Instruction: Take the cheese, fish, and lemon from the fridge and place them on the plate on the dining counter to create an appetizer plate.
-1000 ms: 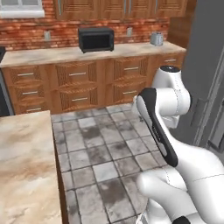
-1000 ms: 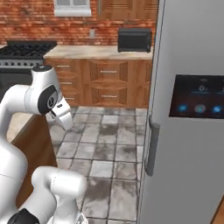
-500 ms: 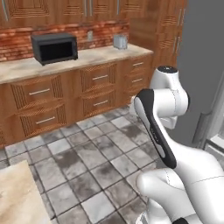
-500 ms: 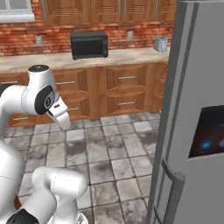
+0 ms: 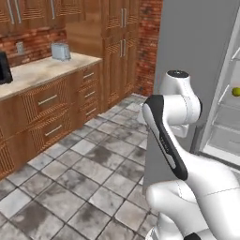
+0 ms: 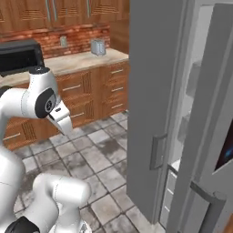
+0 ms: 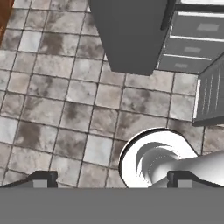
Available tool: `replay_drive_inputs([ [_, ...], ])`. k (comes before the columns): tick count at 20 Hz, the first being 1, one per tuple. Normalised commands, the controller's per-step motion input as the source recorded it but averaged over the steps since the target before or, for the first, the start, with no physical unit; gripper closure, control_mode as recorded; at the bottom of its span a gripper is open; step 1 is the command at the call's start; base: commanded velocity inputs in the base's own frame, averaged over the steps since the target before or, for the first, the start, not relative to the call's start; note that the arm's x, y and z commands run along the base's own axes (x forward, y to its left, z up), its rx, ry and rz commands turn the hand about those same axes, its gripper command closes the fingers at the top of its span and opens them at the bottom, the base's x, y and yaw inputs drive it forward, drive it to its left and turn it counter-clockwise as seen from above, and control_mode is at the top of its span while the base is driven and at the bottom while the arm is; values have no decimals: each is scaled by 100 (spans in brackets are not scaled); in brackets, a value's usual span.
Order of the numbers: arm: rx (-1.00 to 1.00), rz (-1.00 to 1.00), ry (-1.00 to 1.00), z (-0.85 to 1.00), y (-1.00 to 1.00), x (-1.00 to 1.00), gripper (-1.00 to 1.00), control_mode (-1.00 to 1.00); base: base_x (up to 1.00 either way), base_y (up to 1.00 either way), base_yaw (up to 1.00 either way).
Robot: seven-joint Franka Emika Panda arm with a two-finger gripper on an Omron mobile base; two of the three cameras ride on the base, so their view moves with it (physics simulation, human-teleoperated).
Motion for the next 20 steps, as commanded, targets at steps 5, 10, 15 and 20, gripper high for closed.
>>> replay_drive_inputs([
  [5, 0, 0, 0, 0, 0, 0, -100, 100, 49, 27, -71],
  [10, 0, 0, 0, 0, 0, 0, -100, 100, 45, 24, -73],
  [15, 0, 0, 0, 0, 0, 0, -100, 100, 45, 17, -72],
  [20, 0, 0, 0, 0, 0, 0, -100, 100, 50, 17, -58],
])
